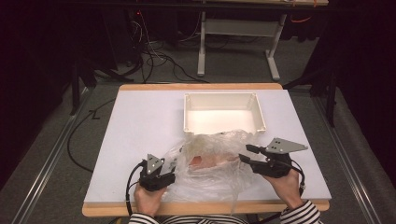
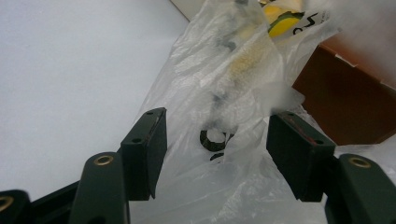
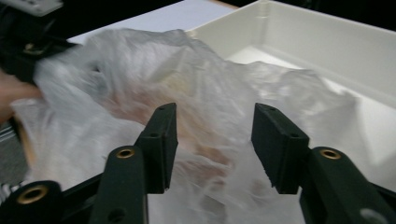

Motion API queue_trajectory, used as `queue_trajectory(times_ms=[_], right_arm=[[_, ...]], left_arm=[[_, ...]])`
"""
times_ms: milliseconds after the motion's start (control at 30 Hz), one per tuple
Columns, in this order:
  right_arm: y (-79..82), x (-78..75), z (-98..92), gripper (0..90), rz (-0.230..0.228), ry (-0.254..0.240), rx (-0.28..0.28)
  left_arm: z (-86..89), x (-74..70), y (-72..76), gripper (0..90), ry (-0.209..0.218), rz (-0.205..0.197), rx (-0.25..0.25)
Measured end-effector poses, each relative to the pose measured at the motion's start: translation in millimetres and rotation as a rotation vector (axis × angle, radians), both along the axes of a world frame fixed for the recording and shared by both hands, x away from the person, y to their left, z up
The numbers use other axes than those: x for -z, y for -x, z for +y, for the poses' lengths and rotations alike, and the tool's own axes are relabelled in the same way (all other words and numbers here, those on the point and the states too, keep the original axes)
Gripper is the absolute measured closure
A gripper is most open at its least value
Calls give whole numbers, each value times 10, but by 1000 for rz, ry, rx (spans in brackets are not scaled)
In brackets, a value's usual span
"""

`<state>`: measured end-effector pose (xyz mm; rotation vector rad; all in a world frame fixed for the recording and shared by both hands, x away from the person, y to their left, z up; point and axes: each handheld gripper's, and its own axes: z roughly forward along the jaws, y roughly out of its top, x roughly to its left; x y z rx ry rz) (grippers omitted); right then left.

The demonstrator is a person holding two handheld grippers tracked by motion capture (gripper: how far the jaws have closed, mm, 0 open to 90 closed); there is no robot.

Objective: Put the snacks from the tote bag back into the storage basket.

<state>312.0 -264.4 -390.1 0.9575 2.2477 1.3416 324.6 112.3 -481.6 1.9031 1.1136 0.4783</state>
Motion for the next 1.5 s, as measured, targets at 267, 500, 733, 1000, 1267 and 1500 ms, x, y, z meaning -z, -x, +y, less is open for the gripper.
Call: queue_trajectory(times_ms=[267,500,733,1000,1267,1500], right_arm=[[-20,140,381,441,51,65,-106],[-183,377,502,432,127,146,-100],[-181,428,481,750,94,190,-95],[-161,370,377,900,70,175,-81],[-247,265,-66,900,78,82,33],[-360,419,-433,900,142,48,141]], left_arm=[[-16,10,5,385,-12,0,9],[-14,50,8,382,-5,10,8],[-13,57,8,381,-18,8,9],[-24,70,7,381,-25,18,11],[-35,80,-1,377,-36,27,9],[-50,82,-4,378,-51,30,14]])
